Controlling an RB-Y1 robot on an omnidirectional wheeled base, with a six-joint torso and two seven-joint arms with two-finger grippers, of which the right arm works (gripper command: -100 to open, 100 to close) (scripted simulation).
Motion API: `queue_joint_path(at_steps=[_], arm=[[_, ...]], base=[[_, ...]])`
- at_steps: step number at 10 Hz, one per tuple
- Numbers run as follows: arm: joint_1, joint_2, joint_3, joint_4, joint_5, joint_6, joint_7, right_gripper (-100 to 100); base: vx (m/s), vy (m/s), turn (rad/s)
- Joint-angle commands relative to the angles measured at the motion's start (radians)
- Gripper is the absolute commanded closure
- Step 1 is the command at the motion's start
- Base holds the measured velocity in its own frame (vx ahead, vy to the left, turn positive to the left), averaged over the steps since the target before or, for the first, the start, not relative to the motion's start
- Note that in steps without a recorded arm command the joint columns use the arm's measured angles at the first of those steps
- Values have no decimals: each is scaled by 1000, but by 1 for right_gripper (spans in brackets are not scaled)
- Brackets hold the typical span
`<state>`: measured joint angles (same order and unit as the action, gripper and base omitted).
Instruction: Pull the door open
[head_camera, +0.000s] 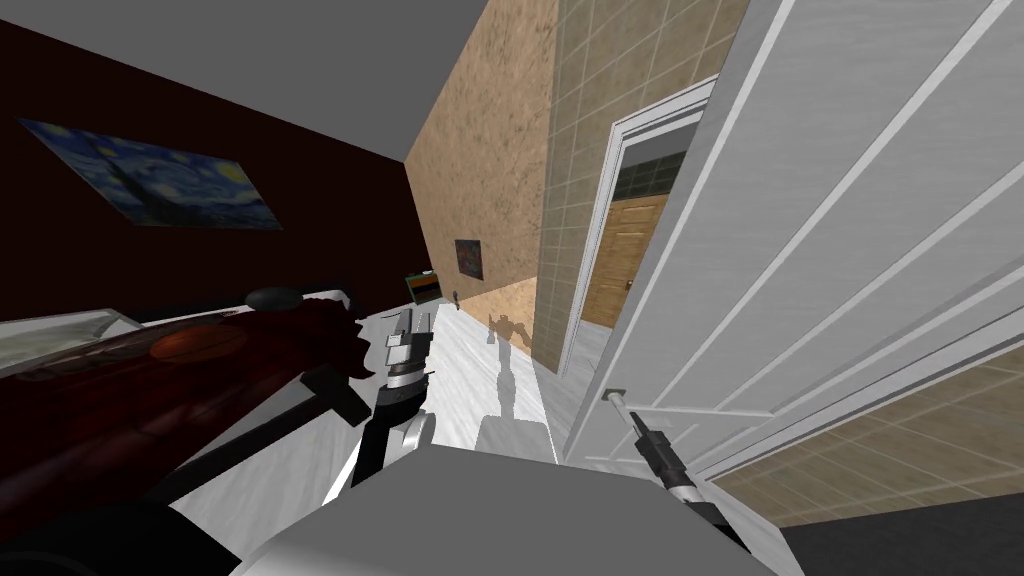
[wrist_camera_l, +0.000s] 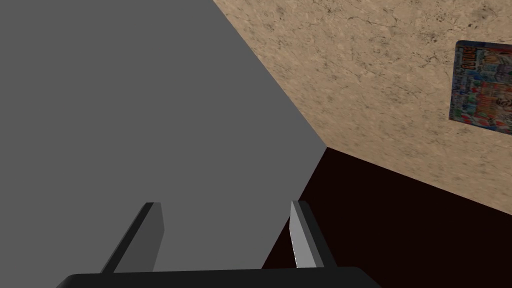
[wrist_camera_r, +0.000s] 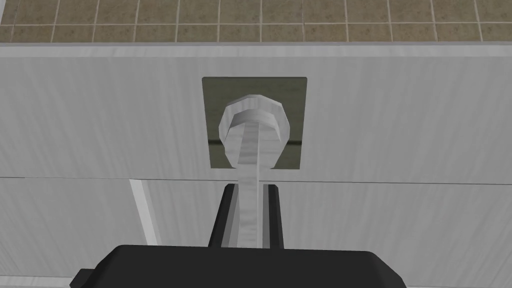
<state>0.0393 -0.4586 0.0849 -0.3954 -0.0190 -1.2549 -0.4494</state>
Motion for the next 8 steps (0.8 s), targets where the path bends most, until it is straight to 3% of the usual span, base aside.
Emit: queue_joint_path(at_steps=[1,3,5,8], arm=[[2,5,12,-24,-14,28,10,100],[-32,14,39,-21,-49,61,32,100],[-32,14,39,-21,-49,61,32,100],[-75,26,74,-18,-93,103,60,100]], base=[[-121,-33,62],[-223,-93,175],[-104,-32,26],[-153,-65,127]])
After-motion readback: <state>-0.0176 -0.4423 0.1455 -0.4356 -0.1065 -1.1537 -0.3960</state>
